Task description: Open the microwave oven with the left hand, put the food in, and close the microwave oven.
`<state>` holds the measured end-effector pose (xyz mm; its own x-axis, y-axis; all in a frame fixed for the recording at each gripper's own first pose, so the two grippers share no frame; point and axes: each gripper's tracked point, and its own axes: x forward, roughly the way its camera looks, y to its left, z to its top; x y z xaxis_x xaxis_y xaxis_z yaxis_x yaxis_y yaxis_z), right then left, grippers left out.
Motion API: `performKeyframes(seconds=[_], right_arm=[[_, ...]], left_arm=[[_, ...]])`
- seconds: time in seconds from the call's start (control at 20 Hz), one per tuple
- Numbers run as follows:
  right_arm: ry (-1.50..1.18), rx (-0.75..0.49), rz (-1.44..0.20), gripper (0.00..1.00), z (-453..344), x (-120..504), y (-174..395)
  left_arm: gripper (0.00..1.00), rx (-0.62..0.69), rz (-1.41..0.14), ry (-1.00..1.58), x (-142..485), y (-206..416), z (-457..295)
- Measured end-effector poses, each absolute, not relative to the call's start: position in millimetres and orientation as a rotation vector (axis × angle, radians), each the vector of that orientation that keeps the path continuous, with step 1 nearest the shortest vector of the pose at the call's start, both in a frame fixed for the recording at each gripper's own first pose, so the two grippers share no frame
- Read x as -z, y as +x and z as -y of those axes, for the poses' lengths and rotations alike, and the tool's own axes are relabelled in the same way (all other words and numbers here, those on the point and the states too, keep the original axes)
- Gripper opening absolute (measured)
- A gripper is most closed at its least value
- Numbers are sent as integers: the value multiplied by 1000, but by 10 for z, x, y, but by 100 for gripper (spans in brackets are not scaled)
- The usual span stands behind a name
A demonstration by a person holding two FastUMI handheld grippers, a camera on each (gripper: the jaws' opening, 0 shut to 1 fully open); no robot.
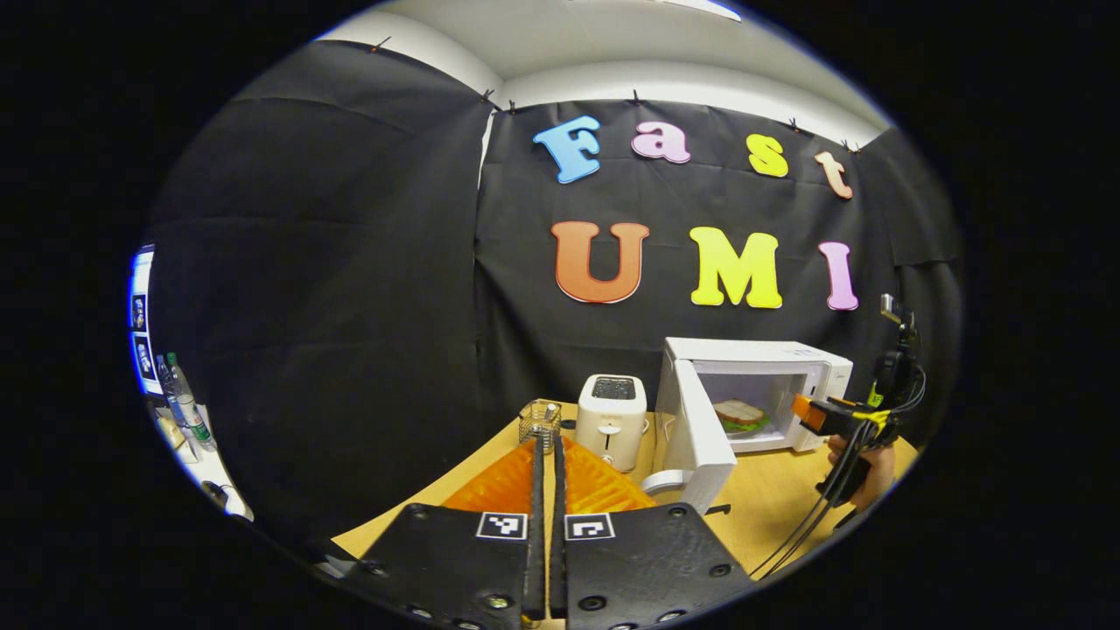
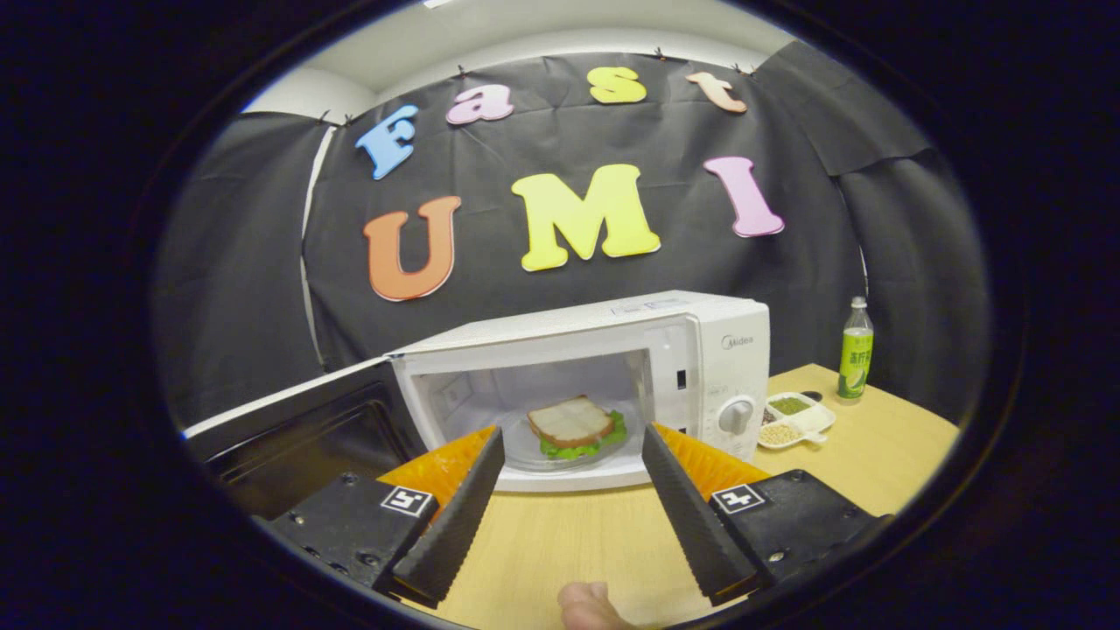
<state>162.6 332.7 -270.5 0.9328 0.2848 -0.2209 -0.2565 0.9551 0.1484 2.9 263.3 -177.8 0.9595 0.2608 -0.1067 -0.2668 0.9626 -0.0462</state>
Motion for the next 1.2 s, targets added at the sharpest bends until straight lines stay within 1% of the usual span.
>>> performKeyframes(seconds=[0.05, 0.15, 0.2, 0.25, 0.4, 0.45, 0.5, 0.6, 0.65, 0.7, 0.8, 1.0, 1.05, 1.1, 1.2], right_arm=[[123, -294, -237, 100, -3227, 2570, 1533], [139, -310, -215, 100, -3015, 2293, 1392], [134, -311, -202, 91, -2893, 2166, 1328], [121, -313, -193, 91, -2786, 2064, 1274], [75, -310, -146, 91, -2469, 1757, 1101], [61, -302, -134, 100, -2366, 1689, 1050], [51, -291, -123, 91, -2259, 1628, 1003], [34, -280, -128, 91, -2100, 1563, 931], [30, -284, -134, 100, -2044, 1555, 897], [36, -288, -136, 91, -1990, 1515, 859], [49, -290, -129, 92, -1873, 1443, 814], [53, -301, -76, 91, -1755, 1313, 727], [52, -305, -71, 100, -1741, 1312, 701], [54, -310, -69, 91, -1731, 1298, 690], [54, -316, -69, 91, -1699, 1290, 677]], left_arm=[[0, -263, -103, -44, 1820, 55, -2658], [0, -257, -121, -28, 1911, 100, -2681], [0, -273, -132, -26, 1953, 32, -2716], [0, -264, -142, -41, 2034, 2, -2705], [0, -234, -155, -83, 2216, 201, -2695], [0, -217, -158, -91, 2282, 250, -2674], [0, -196, -152, -94, 2337, 302, -2636], [0, -150, -141, -93, 2442, 397, -2545], [0, -122, -131, -98, 2473, 454, -2471], [0, -90, -133, -106, 2532, 488, -2398], [0, -42, -129, -109, 2591, 516, -2264], [0, -2, -126, -97, 2674, 488, -2079], [0, 20, -129, -116, 2688, 481, -2017], [0, 46, -136, -137, 2709, 474, -1937], [0, 88, -129, -148, 2699, 511, -1772]])
